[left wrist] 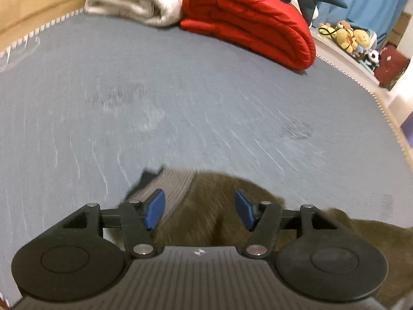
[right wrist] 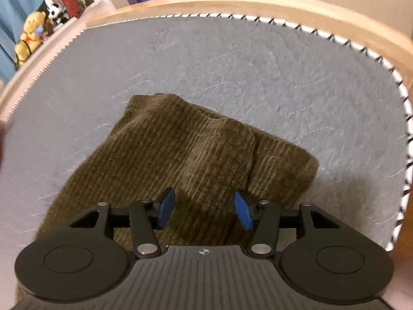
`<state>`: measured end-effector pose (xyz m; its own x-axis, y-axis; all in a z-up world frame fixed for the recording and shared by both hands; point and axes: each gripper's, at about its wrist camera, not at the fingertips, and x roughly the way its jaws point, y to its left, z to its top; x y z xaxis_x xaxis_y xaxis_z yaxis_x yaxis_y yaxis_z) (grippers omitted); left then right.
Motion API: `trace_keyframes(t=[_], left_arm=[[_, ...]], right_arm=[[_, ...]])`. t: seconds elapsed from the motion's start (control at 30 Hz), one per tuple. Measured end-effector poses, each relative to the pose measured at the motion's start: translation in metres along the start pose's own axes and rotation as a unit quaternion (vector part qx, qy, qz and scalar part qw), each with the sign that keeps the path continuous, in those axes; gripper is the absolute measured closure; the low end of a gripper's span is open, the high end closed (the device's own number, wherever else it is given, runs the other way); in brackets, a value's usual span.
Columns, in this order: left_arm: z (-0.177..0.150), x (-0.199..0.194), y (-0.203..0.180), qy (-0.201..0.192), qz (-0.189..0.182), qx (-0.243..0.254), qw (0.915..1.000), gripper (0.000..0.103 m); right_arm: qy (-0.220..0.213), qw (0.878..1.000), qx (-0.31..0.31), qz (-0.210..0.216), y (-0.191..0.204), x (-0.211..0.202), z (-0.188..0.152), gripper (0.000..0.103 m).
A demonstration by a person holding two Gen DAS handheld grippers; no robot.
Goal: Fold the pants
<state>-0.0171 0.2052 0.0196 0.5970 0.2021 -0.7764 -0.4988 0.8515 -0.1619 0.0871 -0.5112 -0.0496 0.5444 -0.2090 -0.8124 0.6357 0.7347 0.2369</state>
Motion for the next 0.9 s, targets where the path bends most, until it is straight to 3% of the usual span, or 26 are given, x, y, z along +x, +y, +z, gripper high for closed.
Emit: trace_keyframes(t=[0.13, 0.2, 0.27, 0.37, 0.5, 0.6, 0.73, 0.83, 0.9], left_arm=[[0.003, 0.026, 0.002, 0.006, 0.025, 0.051, 0.9984, 0.028], [0.007, 0.034, 0.007, 0.006, 0.013, 0.054, 0.9984, 0.017], [0.012, 0.049, 0.012, 0.029, -0.004, 0.05, 0.9983, 0.017], [0.014, 0.073, 0.015, 0.057, -0.017, 0.042, 0.9973, 0.013], [0.016, 0.079, 0.017, 0.058, -0.025, 0.044, 0.997, 0.01], [0.017, 0.082, 0.023, 0.054, -0.01, 0.045, 0.9975, 0.01], [0.012, 0.092, 0.033, 0.076, -0.019, 0.024, 0.9967, 0.009], [0.013, 0.09, 0.034, 0.077, -0.026, 0.026, 0.9963, 0.015], [0.014, 0.083, 0.035, 0.069, -0.017, 0.031, 0.997, 0.037]], right_arm=[[-0.07, 0.997, 0.011, -0.035, -0.001, -0.025, 0.002, 0.063], [-0.096, 0.995, 0.007, -0.014, 0.004, -0.038, 0.005, 0.061], [-0.112, 0.993, -0.009, 0.016, 0.012, -0.047, 0.002, 0.061], [-0.105, 0.992, -0.044, 0.058, 0.029, -0.049, -0.004, 0.052], [-0.09, 0.986, -0.1, 0.102, 0.062, -0.052, -0.018, 0.05], [-0.087, 0.98, -0.126, 0.13, 0.083, -0.061, -0.023, 0.049], [-0.073, 0.973, -0.153, 0.158, 0.105, -0.07, -0.032, 0.047], [-0.051, 0.97, -0.167, 0.171, 0.118, -0.067, -0.039, 0.045], [-0.034, 0.967, -0.178, 0.18, 0.124, -0.065, -0.045, 0.044]])
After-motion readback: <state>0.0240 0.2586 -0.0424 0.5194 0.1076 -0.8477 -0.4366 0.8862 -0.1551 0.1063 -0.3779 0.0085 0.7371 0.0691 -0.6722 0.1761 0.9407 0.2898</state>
